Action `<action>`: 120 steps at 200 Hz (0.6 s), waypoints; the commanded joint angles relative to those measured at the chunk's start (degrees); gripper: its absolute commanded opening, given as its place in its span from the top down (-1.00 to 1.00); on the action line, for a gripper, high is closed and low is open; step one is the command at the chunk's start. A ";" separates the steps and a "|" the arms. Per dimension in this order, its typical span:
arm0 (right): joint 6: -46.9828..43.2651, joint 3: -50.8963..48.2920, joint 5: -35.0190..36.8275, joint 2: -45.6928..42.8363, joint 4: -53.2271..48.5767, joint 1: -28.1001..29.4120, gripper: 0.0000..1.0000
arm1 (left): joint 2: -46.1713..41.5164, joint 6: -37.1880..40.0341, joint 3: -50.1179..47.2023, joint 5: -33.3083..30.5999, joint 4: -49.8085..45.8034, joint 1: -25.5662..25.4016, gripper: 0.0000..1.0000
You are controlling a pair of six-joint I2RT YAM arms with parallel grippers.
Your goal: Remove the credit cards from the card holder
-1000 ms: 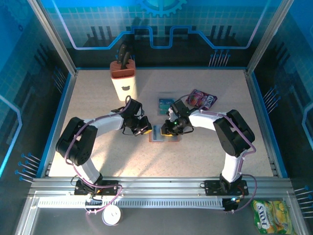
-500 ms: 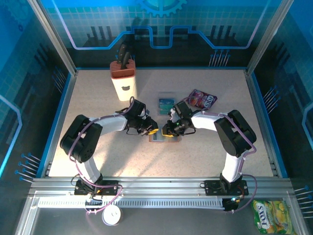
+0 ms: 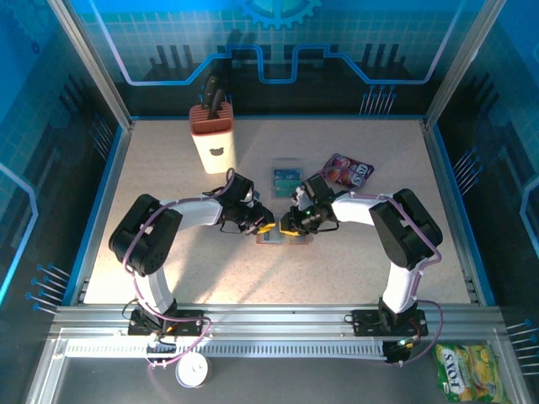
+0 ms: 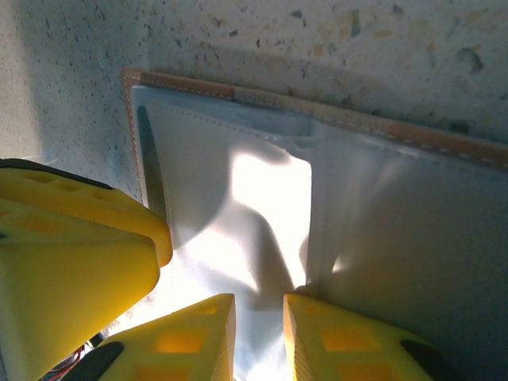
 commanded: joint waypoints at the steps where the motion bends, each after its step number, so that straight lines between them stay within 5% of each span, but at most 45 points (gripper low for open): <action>1: 0.54 -1.06 -0.78 -0.68 -0.05 -0.62 0.51 | -0.09 -0.55 0.37 -0.87 -0.90 -0.54 0.53; 120: 0.54 -1.19 -1.13 -0.62 -0.19 -0.73 0.53 | -1.14 -1.27 -0.60 -3.58 -1.37 -0.57 0.47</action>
